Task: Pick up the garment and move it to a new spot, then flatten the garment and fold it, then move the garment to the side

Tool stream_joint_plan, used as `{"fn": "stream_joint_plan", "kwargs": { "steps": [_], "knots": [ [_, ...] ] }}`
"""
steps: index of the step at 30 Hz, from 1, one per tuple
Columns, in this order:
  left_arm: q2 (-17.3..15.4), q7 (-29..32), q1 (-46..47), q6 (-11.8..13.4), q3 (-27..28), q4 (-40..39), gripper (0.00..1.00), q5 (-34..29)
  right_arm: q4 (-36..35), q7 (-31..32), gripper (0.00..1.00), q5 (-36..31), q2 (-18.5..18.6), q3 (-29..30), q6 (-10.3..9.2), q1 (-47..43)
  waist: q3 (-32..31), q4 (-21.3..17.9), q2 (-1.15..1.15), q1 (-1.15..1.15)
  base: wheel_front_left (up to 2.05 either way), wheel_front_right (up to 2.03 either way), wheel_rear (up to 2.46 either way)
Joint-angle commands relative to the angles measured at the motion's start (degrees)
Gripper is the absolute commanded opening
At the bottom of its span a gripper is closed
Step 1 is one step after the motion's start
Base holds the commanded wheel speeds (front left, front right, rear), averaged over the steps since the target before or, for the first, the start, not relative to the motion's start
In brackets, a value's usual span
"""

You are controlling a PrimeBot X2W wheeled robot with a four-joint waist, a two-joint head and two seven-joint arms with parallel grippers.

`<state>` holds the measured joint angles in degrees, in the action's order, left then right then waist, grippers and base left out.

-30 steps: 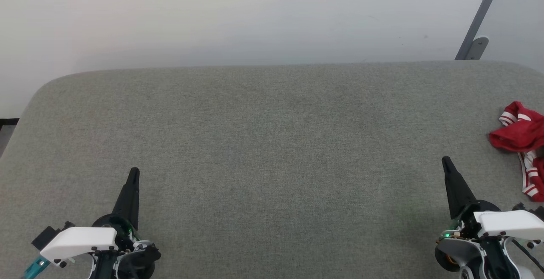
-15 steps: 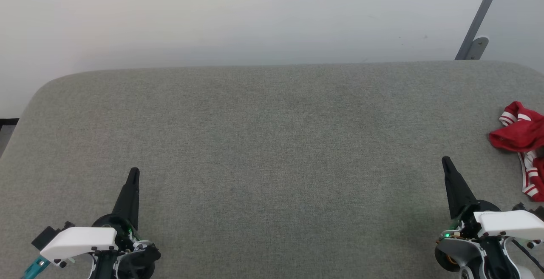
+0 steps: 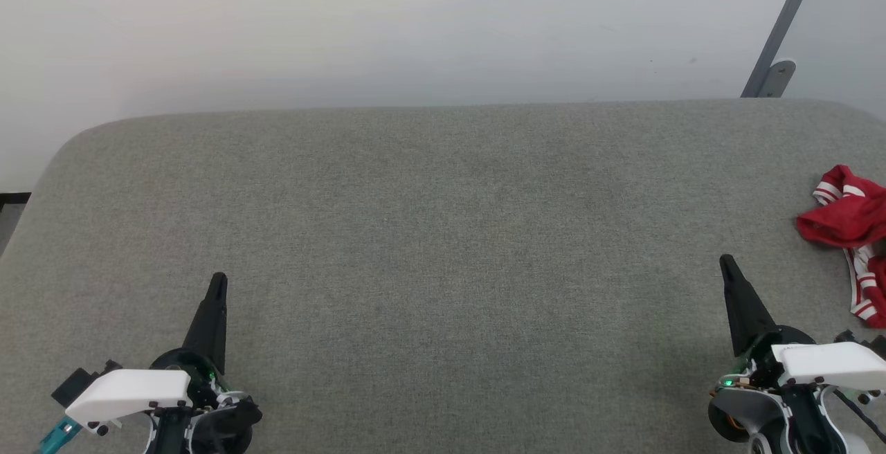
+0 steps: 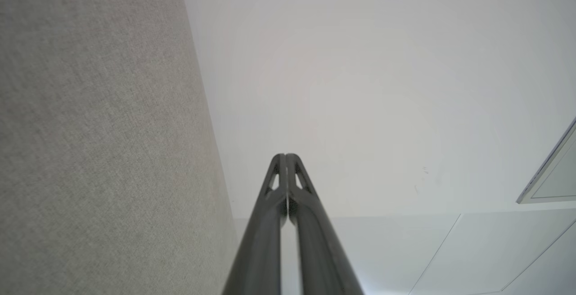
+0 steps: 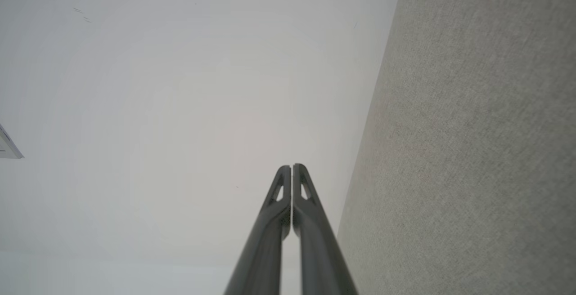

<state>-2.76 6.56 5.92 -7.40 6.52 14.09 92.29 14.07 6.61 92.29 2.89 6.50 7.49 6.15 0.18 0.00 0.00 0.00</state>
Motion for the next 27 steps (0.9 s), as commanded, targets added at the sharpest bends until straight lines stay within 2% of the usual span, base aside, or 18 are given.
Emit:
{"fn": "stream_joint_plan", "kwargs": {
  "steps": [1, 27],
  "knots": [
    [-0.1, 0.2, 0.7, -0.2, 0.1, 0.0, 0.00, 0.2, -0.1, 0.1, 0.00, 0.2, -0.1, 0.1, 0.00, 0.2, 0.0, 0.0, 0.00, 0.00, 0.00, 0.00, 0.00],
    [-0.1, 0.2, 0.7, -0.2, 0.1, 0.0, 0.00, 0.2, -0.1, 0.1, 0.00, 0.2, -0.1, 0.1, 0.00, 0.2, 0.0, 0.0, 0.00, 0.00, 0.00, 0.00, 0.00]
  ]
}}
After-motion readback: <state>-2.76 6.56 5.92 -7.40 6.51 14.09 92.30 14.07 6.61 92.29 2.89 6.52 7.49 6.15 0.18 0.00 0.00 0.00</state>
